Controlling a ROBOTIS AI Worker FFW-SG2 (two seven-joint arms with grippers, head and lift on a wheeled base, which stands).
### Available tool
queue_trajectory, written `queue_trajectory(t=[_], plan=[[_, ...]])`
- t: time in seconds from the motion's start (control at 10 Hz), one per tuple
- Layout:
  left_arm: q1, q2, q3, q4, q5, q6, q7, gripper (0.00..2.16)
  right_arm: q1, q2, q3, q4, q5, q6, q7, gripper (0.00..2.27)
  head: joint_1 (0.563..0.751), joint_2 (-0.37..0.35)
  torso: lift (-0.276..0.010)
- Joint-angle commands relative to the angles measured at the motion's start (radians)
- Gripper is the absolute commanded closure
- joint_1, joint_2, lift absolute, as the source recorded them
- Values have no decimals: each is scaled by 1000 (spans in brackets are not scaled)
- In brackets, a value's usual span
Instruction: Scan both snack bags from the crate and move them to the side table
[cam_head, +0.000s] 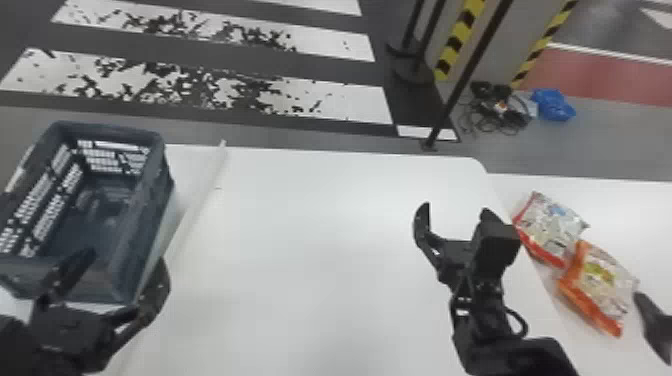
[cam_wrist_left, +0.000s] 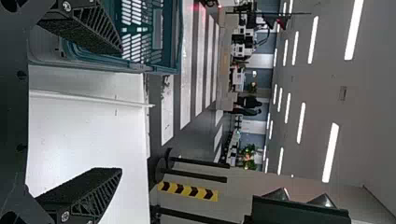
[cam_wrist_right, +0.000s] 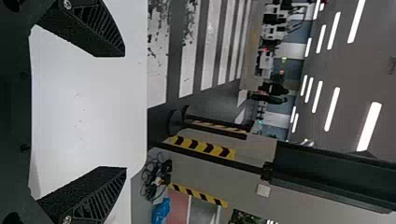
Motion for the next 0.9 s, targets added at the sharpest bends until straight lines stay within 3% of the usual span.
queue_trajectory(t=[0.0, 0.4, 0.8], plan=[[2, 2, -5, -8, -2, 14, 2, 97, 48, 15, 62, 14, 46, -188, -22, 66, 695, -187, -29], [-9, 5, -42, -13, -18, 38, 13, 97, 120, 38, 171, 54, 103, -283, -61, 76, 695, -85, -29], [-9, 1, -55, -39, -27, 26, 32, 97, 135, 47, 203, 79, 113, -308, -71, 76, 695, -50, -29]])
